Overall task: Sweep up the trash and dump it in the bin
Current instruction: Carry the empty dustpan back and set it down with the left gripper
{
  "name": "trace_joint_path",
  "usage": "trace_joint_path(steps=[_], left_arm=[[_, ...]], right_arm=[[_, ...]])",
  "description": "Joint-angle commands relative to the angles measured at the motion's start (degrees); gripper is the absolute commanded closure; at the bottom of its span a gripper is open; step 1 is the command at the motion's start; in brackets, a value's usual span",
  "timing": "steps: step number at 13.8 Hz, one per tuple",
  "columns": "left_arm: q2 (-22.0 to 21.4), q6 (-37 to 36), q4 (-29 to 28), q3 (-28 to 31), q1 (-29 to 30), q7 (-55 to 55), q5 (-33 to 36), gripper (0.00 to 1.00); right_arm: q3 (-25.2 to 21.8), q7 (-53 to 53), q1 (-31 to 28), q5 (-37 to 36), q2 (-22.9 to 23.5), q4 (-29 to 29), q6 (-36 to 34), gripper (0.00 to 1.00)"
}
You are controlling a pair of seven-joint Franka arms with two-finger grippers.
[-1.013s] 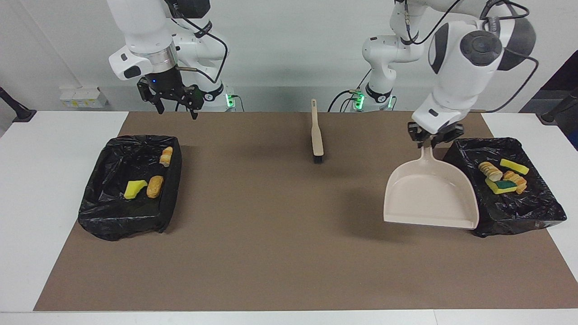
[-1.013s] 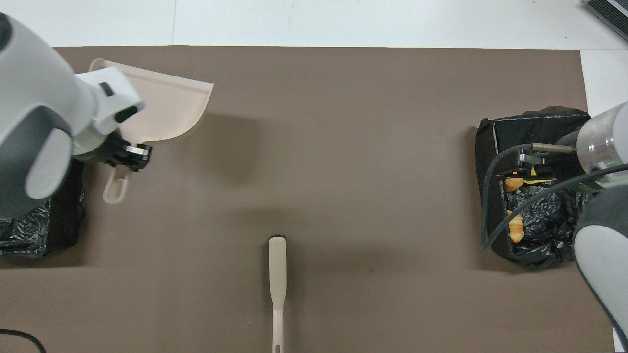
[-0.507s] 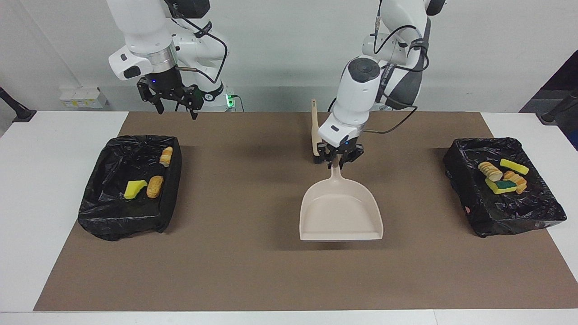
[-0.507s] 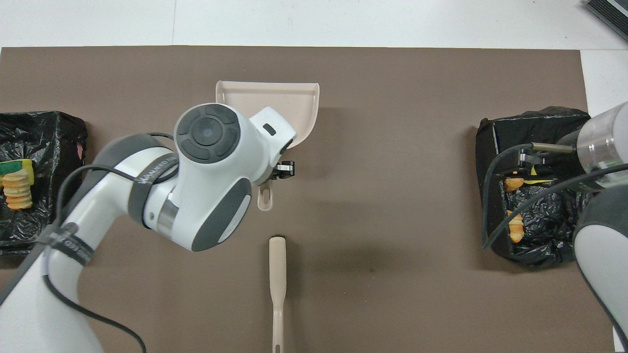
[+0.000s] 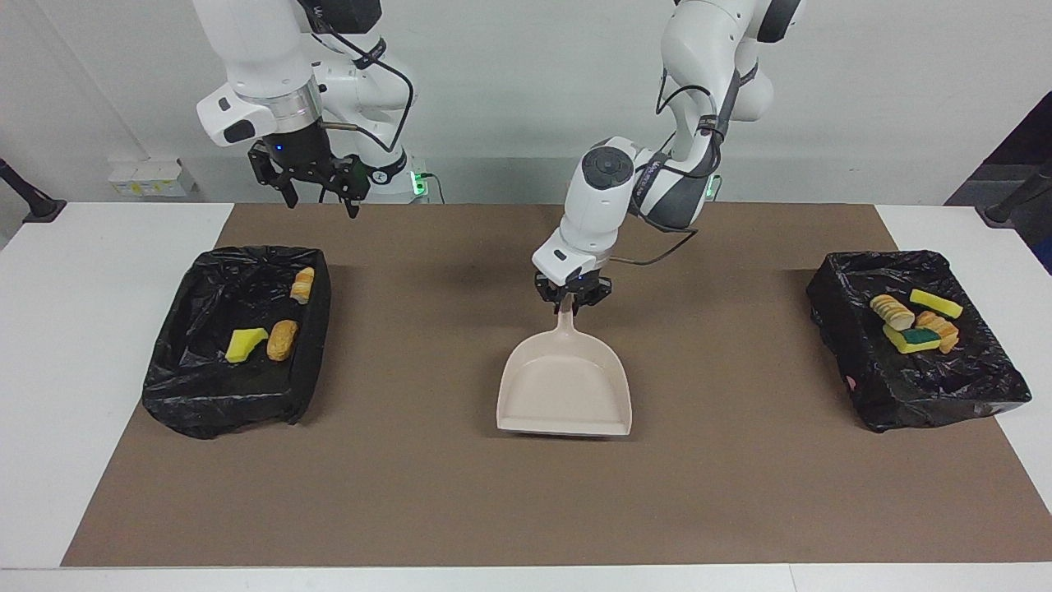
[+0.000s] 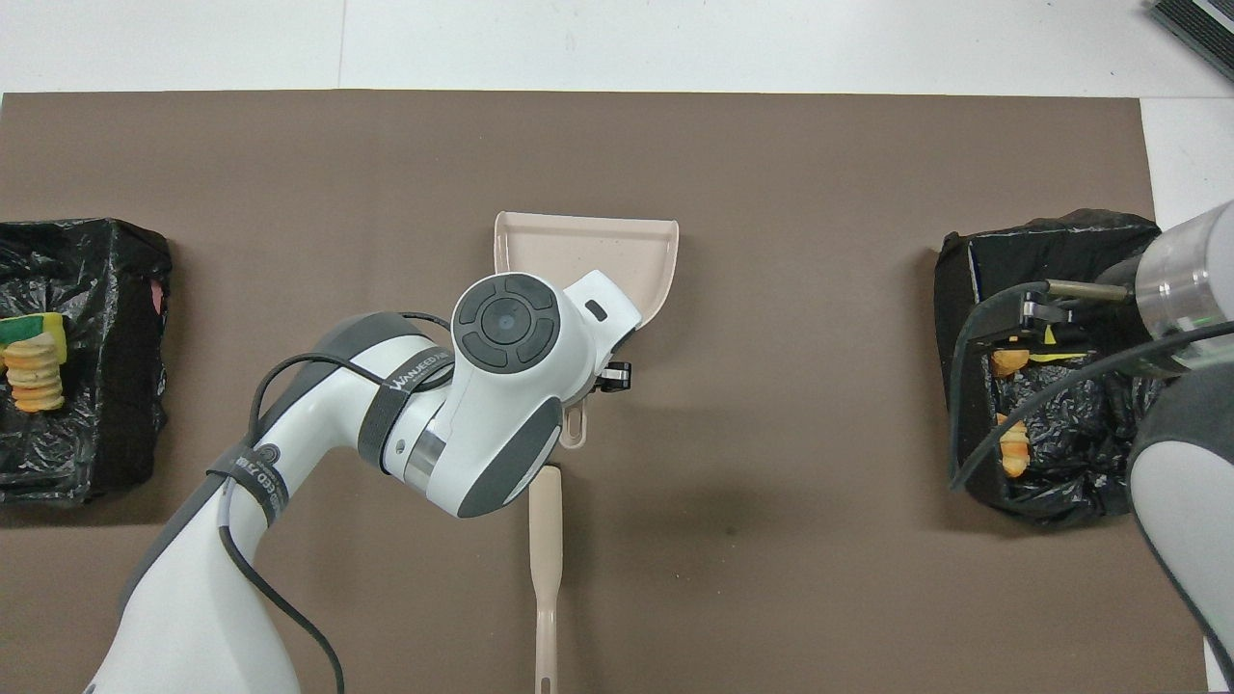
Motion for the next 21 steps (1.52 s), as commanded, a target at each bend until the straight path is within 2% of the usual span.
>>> trace_joint_path(steps=[1,2,11,16,17,18,19,20,21], left_arm=[[0.62,2.52,-2.42,1.36,-2.91,-1.12,-0.81,1.0],[1.68,3.66,-2.43,1.28,-3.01,-1.22,-0.73,1.0],[2.48,7.62,-1.72,1.36,-1.43,0.1,-0.37,1.0],[3.0,7.89,-1.64,1.45,-0.29,2.21,-0.37,1.0],[3.01,7.89,-1.63,1.45,-0.28,2.21,-0.37,0.97],[3.01,7.97,-1.63,1.45,-0.28,2.21,-0.37,0.55],[3.09,9.28,-1.72,1.45,-0.28,2.04,-0.37,0.04],[3.18,10.77,-1.72,1.36,-0.28,1.42,-0.37,0.0],[3.18,10.79,-1.72,1.45,-0.28,0.98,-0.46,0.0]], right_arm=[[-0.01,-1.28,-0.67,0.37,-0.77,-1.04,0.79,0.0],[-0.01,-1.46,-0.67,0.37,-0.77,-1.04,0.79,0.0],[-0.1,-1.64,-0.67,0.37,-0.77,-1.04,0.7,0.0],[-0.1,-1.46,-0.67,0.37,-0.77,-1.04,0.79,0.0],[-0.01,-1.46,-0.67,0.45,-0.68,-1.04,0.79,0.0],[-0.01,-1.37,-0.67,0.45,-0.77,-1.04,0.79,0.0],[-0.01,-1.37,-0.67,0.45,-0.68,-0.95,0.79,0.0],[-0.01,-1.29,-0.67,0.45,-0.68,-0.95,0.79,0.0],[-0.1,-1.2,-0.67,0.45,-0.68,-0.95,0.79,0.0]])
